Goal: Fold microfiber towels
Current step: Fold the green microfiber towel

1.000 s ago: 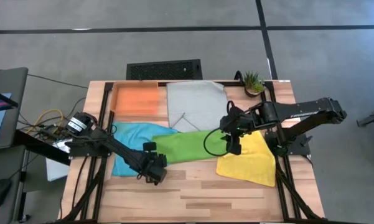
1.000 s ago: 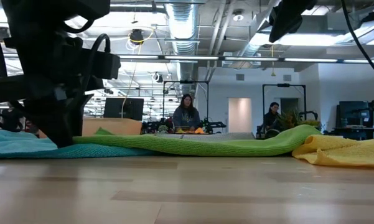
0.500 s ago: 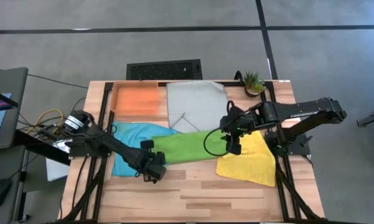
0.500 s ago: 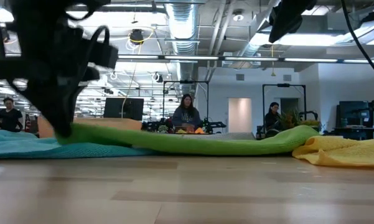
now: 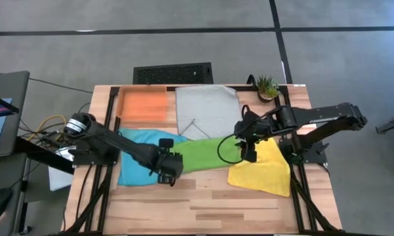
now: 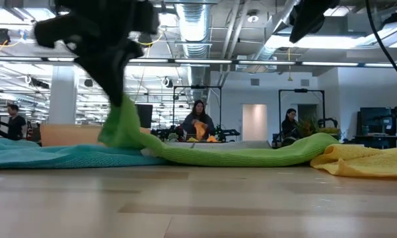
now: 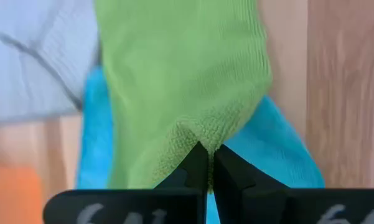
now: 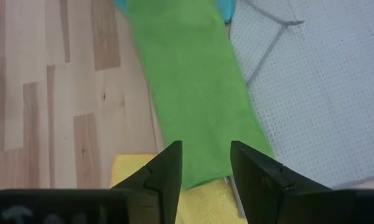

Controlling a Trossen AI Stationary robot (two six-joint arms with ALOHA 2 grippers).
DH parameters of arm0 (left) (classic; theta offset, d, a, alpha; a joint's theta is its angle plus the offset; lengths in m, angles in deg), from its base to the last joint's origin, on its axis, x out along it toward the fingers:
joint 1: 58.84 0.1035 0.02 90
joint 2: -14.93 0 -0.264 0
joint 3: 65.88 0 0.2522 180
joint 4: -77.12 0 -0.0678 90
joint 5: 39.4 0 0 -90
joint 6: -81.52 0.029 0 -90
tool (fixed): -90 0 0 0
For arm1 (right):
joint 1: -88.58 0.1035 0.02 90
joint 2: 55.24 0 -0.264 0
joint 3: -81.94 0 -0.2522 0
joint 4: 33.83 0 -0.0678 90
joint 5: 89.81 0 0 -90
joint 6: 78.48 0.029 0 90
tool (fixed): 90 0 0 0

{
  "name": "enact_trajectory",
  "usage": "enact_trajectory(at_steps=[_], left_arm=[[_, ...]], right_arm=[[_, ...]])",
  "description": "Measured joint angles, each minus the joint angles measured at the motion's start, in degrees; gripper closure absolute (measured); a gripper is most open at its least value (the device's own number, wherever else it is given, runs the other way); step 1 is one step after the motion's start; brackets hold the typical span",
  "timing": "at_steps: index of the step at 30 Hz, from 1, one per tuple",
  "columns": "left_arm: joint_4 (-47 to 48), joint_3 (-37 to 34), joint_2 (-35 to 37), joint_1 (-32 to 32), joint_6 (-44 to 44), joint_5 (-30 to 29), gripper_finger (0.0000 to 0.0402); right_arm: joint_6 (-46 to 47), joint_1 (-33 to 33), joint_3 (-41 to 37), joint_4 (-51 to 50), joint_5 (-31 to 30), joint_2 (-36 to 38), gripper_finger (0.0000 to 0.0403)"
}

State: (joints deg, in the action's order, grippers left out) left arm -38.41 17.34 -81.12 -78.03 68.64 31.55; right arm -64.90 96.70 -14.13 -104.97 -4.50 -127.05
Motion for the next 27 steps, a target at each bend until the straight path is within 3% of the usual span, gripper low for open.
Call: enact_trajectory(at_steps=[6,18,27], left_arm=[[-2.6,3.4,0.0,3.7,9.7,0.8,0.0401],[-10.3,9.3,-0.8,8.8,22.3,0.7,0.0401],[-12.0,17.6,-9.5,12.1,26.4,0.4,0.0401]], right_arm=[[0.7,0.1,0.0,-2.4,-4.5,3.2,0.0244],[2.0,0.5,0.0,-2.4,-4.6,8.4,0.0244],[2.0,0.5,0.1,-4.7,-4.6,9.7,0.0244]])
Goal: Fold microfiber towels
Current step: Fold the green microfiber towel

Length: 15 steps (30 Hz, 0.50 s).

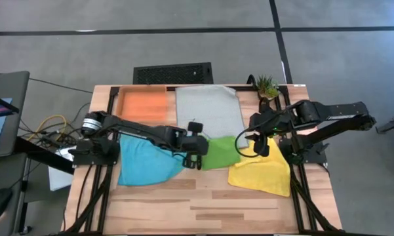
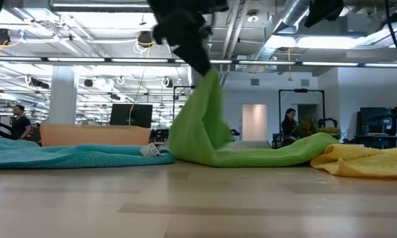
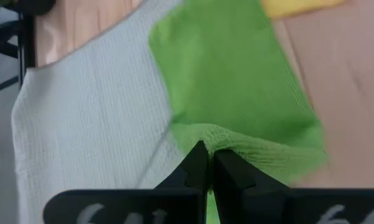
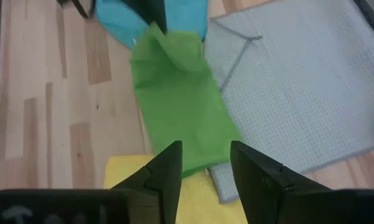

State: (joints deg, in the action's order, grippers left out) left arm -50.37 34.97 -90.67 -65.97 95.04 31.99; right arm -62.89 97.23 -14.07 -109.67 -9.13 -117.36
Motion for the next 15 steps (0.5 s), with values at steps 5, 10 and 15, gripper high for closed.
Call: enact_trajectory(at_steps=[5,10,15], left_arm=[[0.5,8.8,-6.5,1.5,0.5,0.2,0.0401],[0.8,17.1,-11.5,2.8,0.9,0.1,0.0401],[0.2,21.9,-13.7,3.7,2.2,-0.3,0.0401]], right_arm=[[0.0,0.0,0.0,-1.5,0.1,0.9,0.0244],[0.0,0.0,0.0,-2.7,0.2,1.8,0.0244],[0.0,0.0,0.0,-4.6,0.2,2.5,0.0244]])
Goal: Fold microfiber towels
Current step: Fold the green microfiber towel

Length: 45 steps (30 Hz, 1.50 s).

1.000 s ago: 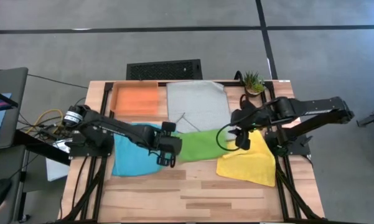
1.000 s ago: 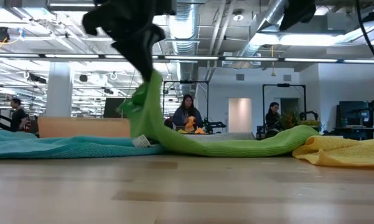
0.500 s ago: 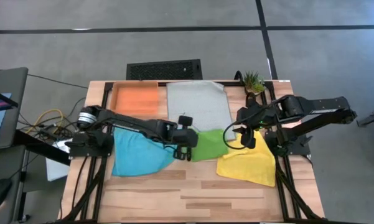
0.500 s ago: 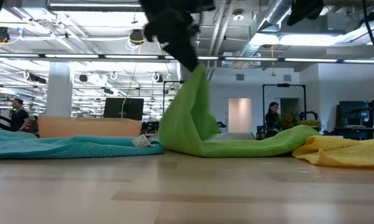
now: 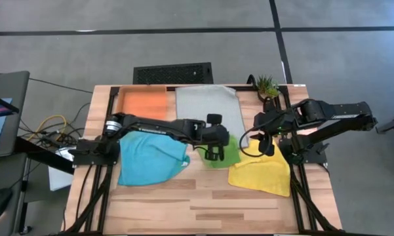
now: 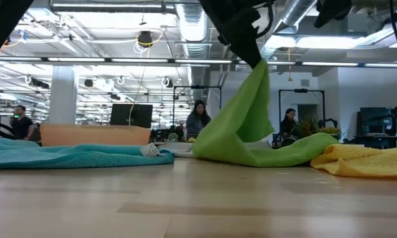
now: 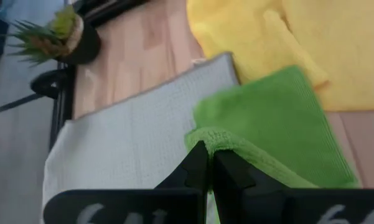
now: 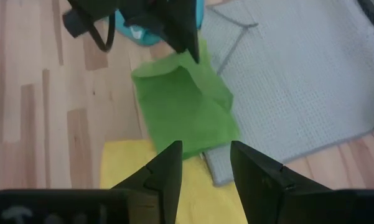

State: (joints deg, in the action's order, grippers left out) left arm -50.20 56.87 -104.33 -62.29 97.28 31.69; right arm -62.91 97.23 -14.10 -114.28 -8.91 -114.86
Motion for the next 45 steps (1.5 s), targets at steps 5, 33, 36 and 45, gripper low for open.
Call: enact_trajectory(at_steps=[5,33,36,45], left_arm=[[-0.8,0.0,0.0,1.3,-1.7,-2.3,0.0401],[-13.1,-2.1,-5.1,2.8,-4.0,2.7,0.0401],[-12.9,-2.3,-6.2,2.5,-4.5,5.1,0.0401],[-14.2,-2.3,-8.0,1.2,-5.5,8.4,0.0395]], right_arm=[[0.0,0.0,0.0,-0.8,0.0,0.4,0.0244],[-0.1,0.0,0.0,-3.2,0.0,0.4,0.0244],[-0.1,0.0,0.0,-3.4,0.0,0.4,0.0244],[-0.1,0.0,0.0,-3.8,0.0,0.4,0.0244]])
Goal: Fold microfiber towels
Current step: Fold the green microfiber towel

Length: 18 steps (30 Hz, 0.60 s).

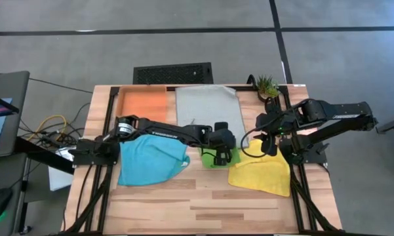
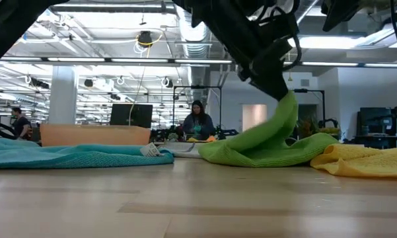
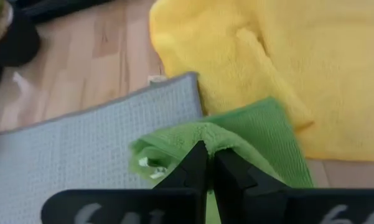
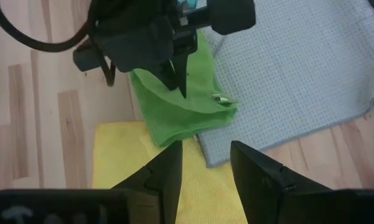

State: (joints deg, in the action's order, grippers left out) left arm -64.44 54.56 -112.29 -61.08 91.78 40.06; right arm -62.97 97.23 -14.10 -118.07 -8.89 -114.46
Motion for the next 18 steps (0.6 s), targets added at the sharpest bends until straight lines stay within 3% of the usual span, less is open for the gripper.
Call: enact_trajectory(at_steps=[8,18], left_arm=[[-3.3,0.0,-1.6,0.0,-3.9,0.9,0.0375],[-3.2,0.0,-1.6,0.0,-7.2,2.7,0.0288]], right_arm=[[0.0,0.0,0.0,-1.0,0.0,0.0,0.0244],[0.0,0.0,0.0,-1.1,0.0,0.0,0.0244]])
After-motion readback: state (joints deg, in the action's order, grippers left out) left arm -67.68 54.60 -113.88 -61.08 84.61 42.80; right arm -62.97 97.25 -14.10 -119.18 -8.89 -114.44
